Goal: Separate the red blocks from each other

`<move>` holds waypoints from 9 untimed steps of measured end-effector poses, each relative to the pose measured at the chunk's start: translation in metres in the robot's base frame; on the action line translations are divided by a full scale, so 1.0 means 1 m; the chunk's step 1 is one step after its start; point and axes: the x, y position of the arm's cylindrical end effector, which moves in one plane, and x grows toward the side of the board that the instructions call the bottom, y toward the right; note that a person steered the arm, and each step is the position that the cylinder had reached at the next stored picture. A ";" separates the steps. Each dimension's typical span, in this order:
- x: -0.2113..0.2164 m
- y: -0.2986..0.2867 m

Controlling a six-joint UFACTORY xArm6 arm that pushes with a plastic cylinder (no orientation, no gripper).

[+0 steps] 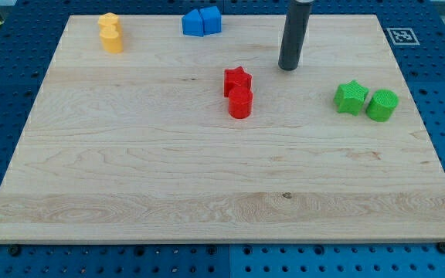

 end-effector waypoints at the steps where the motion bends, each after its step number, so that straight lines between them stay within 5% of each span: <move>1: 0.032 -0.002; 5: 0.053 -0.102; 9: 0.085 -0.041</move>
